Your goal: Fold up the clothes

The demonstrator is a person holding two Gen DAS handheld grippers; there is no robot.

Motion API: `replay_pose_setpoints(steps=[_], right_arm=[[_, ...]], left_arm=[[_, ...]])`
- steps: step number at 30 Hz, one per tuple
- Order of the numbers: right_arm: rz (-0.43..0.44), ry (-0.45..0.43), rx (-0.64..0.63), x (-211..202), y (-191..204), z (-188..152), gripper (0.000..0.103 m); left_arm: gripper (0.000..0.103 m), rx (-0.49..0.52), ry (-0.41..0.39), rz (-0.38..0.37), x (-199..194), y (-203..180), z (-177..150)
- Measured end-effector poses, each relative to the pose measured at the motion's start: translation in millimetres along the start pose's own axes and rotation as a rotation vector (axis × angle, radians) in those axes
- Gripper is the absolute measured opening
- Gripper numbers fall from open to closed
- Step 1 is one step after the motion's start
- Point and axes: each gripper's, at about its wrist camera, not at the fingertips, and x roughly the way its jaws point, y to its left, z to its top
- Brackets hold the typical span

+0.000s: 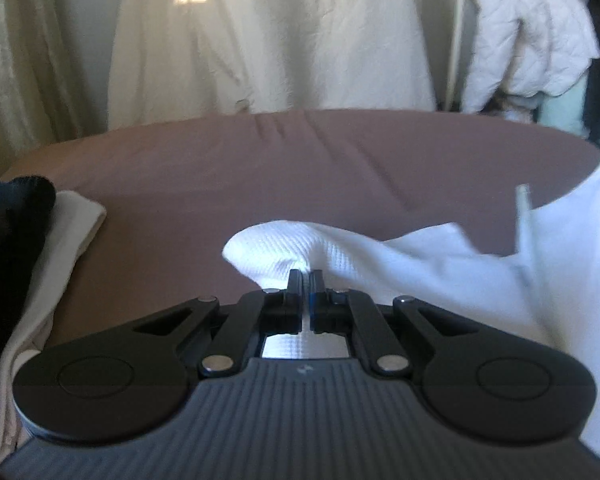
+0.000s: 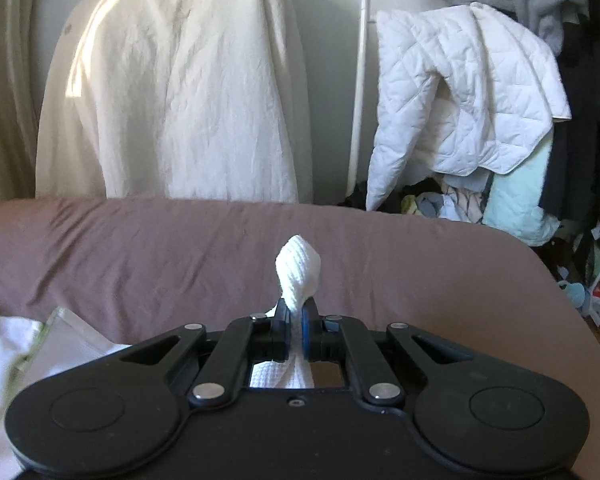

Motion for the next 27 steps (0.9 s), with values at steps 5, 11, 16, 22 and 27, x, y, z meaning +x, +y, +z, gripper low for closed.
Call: replay_pose_setpoints(steps=[5, 11, 16, 22, 27], right_arm=[[0.008, -0.035, 0.032, -56.2, -2.2, -11.0, 0.006], [0.097, -0.125, 0.169, -177.1, -25.9, -50.6, 0.006], [0.108, -0.168, 0.18, -290.5, -41.3, -110.2, 0.006], [-0.017, -0.19, 0.324, -366.4, -64.5, -228.2, 0.015], [-0.088, 0.038, 0.353, -343.6, -69.1, -294.6, 0.016]], left_arm=[[0.002, 0.098, -0.074, -0.064, -59.0, -25.0, -10.7], [0.002, 0.222, -0.209, -0.189, -160.8, -45.9, -35.0], [0.002, 0.169, -0.286, -0.263, -266.2, -16.9, -86.1], [0.004, 0.057, -0.183, -0.233, -318.7, 1.5, -200.8], [0.004, 0.193, 0.021, -0.093, -304.4, -24.8, -244.9]])
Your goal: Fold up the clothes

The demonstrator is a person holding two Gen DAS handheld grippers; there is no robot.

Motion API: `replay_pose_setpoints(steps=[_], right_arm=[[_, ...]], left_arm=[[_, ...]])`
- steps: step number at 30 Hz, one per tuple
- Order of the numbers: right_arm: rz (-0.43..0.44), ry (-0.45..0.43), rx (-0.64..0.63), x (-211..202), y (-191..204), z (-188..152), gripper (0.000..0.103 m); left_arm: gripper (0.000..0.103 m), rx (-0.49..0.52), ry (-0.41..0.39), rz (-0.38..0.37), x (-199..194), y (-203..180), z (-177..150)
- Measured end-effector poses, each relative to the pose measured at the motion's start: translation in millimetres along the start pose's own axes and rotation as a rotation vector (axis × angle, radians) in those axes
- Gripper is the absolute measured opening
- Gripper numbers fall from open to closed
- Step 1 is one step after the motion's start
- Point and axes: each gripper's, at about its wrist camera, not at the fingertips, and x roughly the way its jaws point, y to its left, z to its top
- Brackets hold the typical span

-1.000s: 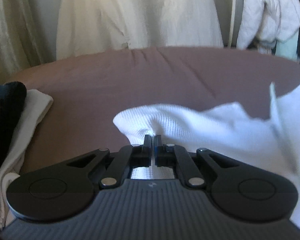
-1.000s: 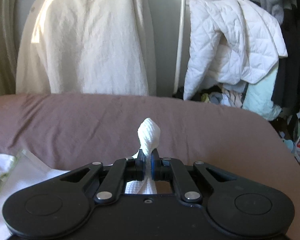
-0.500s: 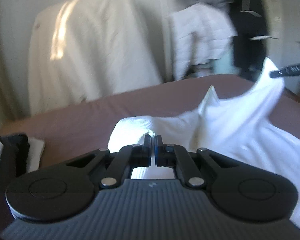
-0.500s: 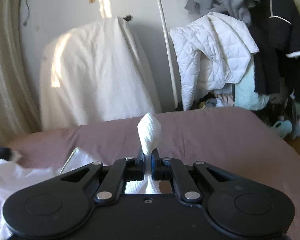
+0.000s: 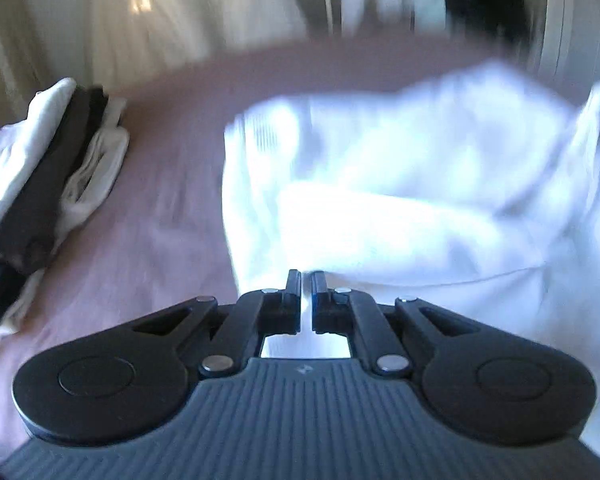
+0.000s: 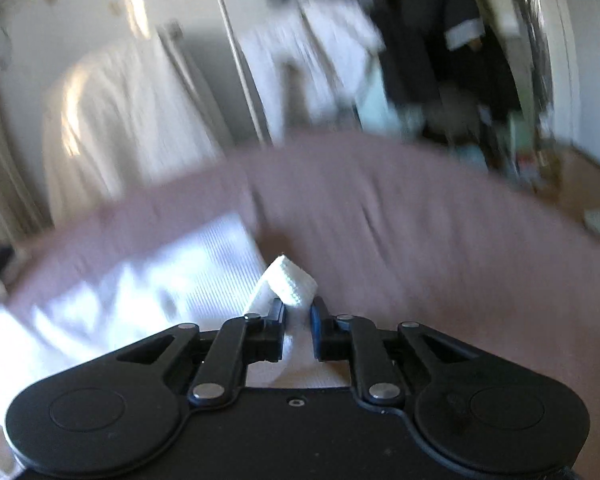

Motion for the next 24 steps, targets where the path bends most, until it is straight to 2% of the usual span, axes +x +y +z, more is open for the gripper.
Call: replay_pose_setpoints(steps=[3, 5, 8, 10, 12, 13, 14, 15, 16, 18, 21, 23, 24], right_arm=[[0.023, 0.068, 0.061, 1.8, -16.6, 1.2, 0.016], [0.05, 0.106, 0.046, -0.8, -23.4, 4.7, 0.016], [0.063, 0.144, -0.051, -7.3, -23.0, 4.0, 0.017], [0.075, 0.154, -0.084, -11.8, -23.6, 0.1, 0.019], [0.09, 0.155, -0.134, -16.8, -23.0, -2.0, 0.026], [0.093, 0.14, -0.167, -20.7, -19.2, -0.9, 0.033], [0.095, 0.118, -0.191, -25.2, -15.3, 0.8, 0.041], [0.096, 0.096, -0.214, -29.6, -11.4, 2.5, 0.043], [0.103, 0.075, -0.228, -33.4, -8.0, 5.2, 0.045], [0.122, 0.053, -0.188, -39.2, -3.9, 13.4, 0.046], [0.209, 0.063, -0.021, -41.6, -3.9, 22.7, 0.049], [0.276, 0.09, 0.057, -39.4, -1.4, 26.4, 0.052], [0.298, 0.112, 0.057, -37.4, 3.3, 27.0, 0.053]], left_arm=[[0.004, 0.047, 0.078, 0.056, 5.2, -8.9, -10.2], [0.004, -0.007, 0.064, 0.047, 0.3, 4.4, -3.4], [0.004, -0.058, 0.062, 0.044, 1.9, 20.1, 2.2], [0.004, -0.097, 0.056, 0.009, 3.4, 25.2, 1.2], [0.006, -0.154, 0.039, -0.054, 2.3, 25.2, -3.0], [0.012, -0.18, 0.04, -0.077, -1.2, 21.1, -5.1], [0.017, -0.194, 0.05, -0.081, -4.3, 16.3, -5.3], [0.025, -0.199, 0.059, -0.074, -4.5, 14.3, -4.0], [0.025, -0.204, 0.069, -0.067, -4.7, 12.3, -2.6], [0.026, -0.224, 0.055, -0.084, -8.5, 12.7, 0.2], [0.035, -0.253, 0.083, -0.149, -9.6, 14.2, 2.5], [0.038, -0.239, 0.149, -0.107, -5.6, 9.9, 2.9], [0.038, -0.23, 0.185, -0.081, -2.7, 7.2, 2.8]])
